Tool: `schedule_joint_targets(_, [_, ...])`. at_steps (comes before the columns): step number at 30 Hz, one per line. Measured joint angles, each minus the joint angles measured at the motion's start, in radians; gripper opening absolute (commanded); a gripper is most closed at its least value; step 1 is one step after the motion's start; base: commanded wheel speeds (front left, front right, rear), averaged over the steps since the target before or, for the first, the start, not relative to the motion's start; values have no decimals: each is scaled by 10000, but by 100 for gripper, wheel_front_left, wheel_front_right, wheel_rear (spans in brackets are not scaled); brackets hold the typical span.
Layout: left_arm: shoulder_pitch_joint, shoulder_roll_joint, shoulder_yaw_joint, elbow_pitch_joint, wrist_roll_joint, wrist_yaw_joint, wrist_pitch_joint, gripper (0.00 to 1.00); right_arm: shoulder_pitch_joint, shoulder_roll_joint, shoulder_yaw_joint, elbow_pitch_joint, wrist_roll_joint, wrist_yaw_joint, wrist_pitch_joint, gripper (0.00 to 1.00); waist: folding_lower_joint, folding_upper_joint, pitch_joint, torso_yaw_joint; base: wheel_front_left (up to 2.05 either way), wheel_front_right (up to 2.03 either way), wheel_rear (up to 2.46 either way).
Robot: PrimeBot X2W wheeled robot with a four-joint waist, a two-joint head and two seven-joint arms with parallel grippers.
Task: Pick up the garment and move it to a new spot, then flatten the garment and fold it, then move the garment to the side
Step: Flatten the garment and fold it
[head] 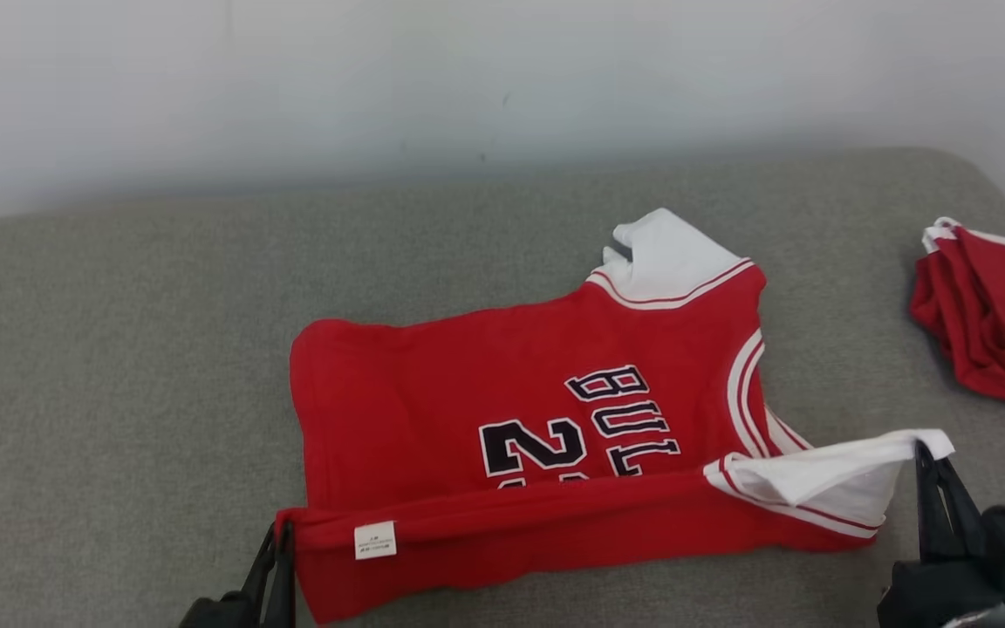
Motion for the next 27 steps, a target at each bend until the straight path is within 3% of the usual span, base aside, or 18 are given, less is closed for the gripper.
schedule_joint_targets(15, [-1197,12,-686,767,-8,15,0,0,-1668,-259,249,1929,-376,-2,-2,0,-1,0,1021,718,0,0,0])
schedule_joint_targets(16, [-1227,10,-731,769,-4,4,0,0,-1716,-257,226,1998,-405,-2,-2,16,-1,0,1050,736,0,0,0])
schedule_joint_targets(18, [-1299,13,-834,763,-6,-31,0,0,-1830,-240,167,2092,-412,-2,-2,18,-1,0,1099,753,0,0,0])
schedule_joint_targets(21, [-1391,10,-982,742,-25,-69,0,0,-1925,-199,13,2153,-456,-2,-2,0,-1,1,1147,749,0,0,0])
schedule_joint_targets(24, [-1400,12,-1020,734,-48,4,0,0,-2020,-194,-54,2236,-525,-2,-2,0,-2,0,1169,708,0,0,0])
schedule_joint_targets(25, [-1404,12,-1011,727,-48,17,0,0,-2050,-167,-75,2207,-535,-2,-2,38,-2,0,1174,689,0,0,0])
schedule_joint_targets(26, [-1406,10,-993,675,-48,73,0,45,-2062,-123,-84,2138,-535,-2,-2,92,-2,0,1177,672,0,0,0])
schedule_joint_targets(27, [-1408,8,-965,602,-65,150,0,91,-2062,-86,-82,2079,-535,-2,-2,100,-2,0,1180,659,0,0,0])
